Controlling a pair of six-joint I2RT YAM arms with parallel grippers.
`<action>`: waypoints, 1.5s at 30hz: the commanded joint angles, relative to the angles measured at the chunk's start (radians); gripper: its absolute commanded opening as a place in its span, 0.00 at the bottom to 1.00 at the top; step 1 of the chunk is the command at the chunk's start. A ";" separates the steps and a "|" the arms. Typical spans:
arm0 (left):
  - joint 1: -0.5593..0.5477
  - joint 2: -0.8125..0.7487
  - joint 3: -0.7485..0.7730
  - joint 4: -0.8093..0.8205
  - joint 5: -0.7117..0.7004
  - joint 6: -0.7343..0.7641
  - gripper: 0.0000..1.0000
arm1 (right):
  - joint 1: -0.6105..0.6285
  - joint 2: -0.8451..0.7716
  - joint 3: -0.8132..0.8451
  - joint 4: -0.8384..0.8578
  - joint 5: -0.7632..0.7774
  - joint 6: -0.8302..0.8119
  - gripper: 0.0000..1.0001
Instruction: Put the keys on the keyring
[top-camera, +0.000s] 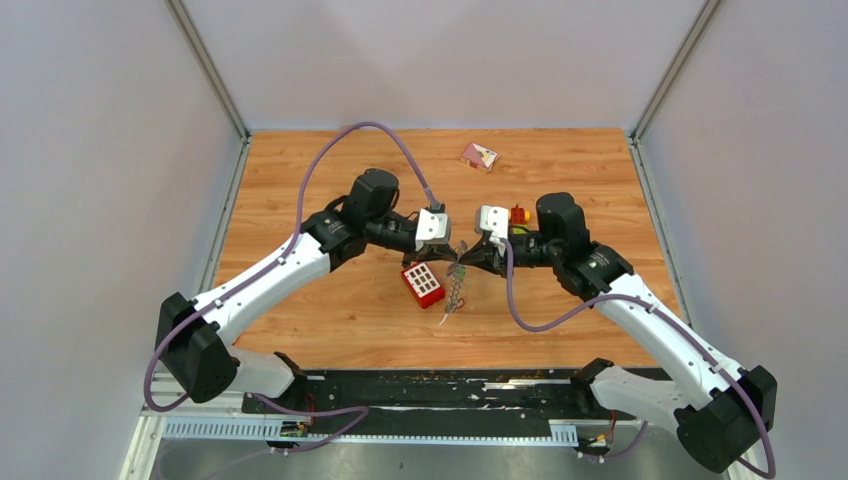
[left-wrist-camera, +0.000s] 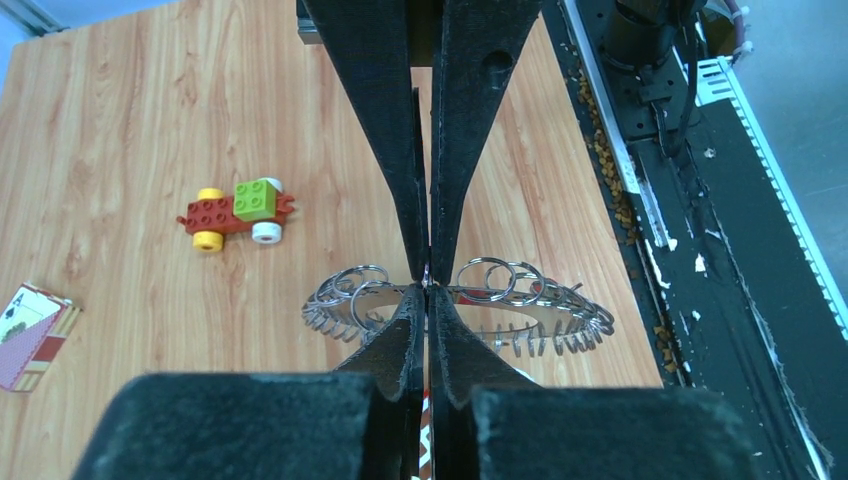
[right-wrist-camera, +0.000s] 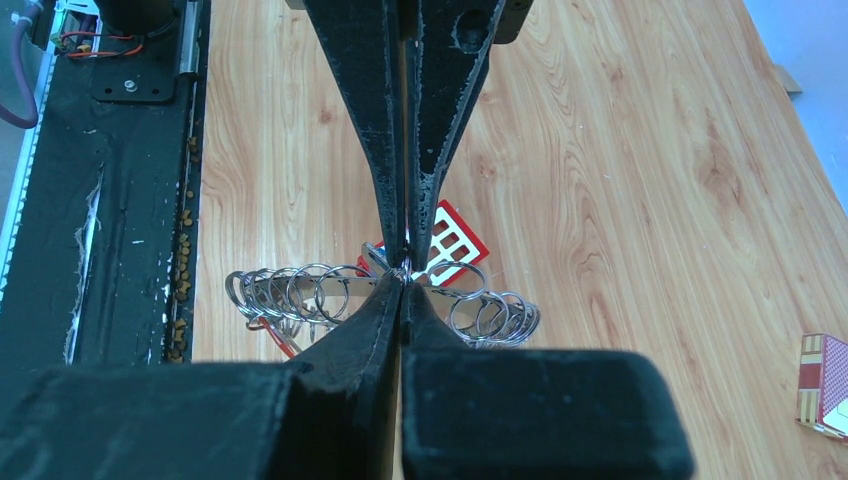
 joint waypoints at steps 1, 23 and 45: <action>-0.001 0.002 0.006 0.020 -0.001 -0.006 0.00 | 0.000 -0.003 0.037 0.054 -0.031 -0.004 0.00; -0.106 -0.036 0.187 -0.331 -0.304 -0.009 0.00 | -0.004 -0.006 0.062 0.031 -0.102 0.022 0.35; -0.106 -0.075 0.113 -0.182 -0.260 -0.130 0.00 | -0.005 0.044 0.008 0.104 -0.141 0.052 0.28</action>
